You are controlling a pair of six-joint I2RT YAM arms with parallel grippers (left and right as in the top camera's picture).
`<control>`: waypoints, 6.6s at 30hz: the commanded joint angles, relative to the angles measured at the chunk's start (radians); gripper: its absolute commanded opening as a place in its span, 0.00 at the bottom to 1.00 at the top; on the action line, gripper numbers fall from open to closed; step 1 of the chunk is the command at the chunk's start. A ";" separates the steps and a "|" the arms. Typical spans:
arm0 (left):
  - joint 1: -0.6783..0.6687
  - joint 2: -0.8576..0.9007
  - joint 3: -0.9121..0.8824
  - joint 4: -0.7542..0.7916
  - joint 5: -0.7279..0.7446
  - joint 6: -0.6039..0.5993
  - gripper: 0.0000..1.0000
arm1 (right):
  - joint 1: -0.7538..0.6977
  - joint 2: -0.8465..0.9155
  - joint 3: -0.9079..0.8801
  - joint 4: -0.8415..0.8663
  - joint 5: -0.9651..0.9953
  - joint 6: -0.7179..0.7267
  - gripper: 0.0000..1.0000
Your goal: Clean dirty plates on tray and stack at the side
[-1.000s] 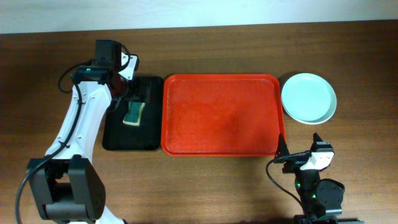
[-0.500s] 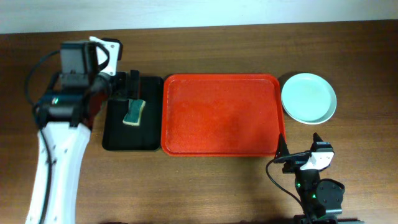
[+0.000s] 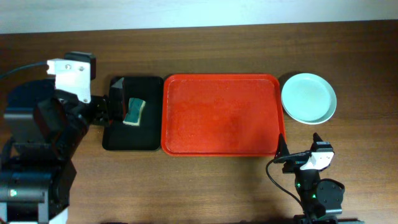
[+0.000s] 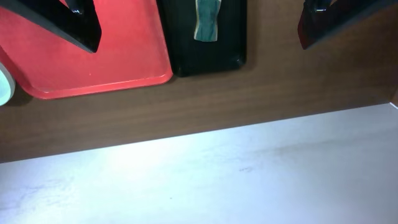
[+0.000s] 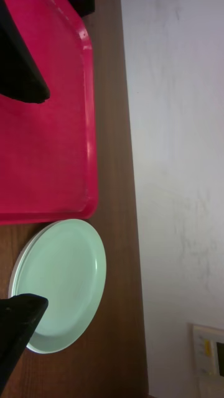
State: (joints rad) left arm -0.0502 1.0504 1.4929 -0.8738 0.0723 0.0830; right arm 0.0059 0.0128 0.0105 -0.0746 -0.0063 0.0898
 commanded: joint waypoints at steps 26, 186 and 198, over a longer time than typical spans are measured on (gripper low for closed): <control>0.005 -0.874 -0.941 0.293 0.008 -0.003 0.99 | -0.006 -0.008 -0.005 -0.005 -0.009 -0.008 0.99; 0.040 -1.045 -1.484 0.803 -0.201 -0.139 0.99 | -0.006 -0.008 -0.005 -0.005 -0.009 -0.008 0.99; 0.040 -1.045 -1.484 0.803 -0.200 -0.139 0.99 | -0.006 -0.008 -0.005 -0.005 -0.009 -0.008 0.99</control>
State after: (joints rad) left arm -0.0151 0.0109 0.0109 -0.0708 -0.1097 -0.0467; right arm 0.0051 0.0120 0.0105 -0.0746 -0.0063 0.0814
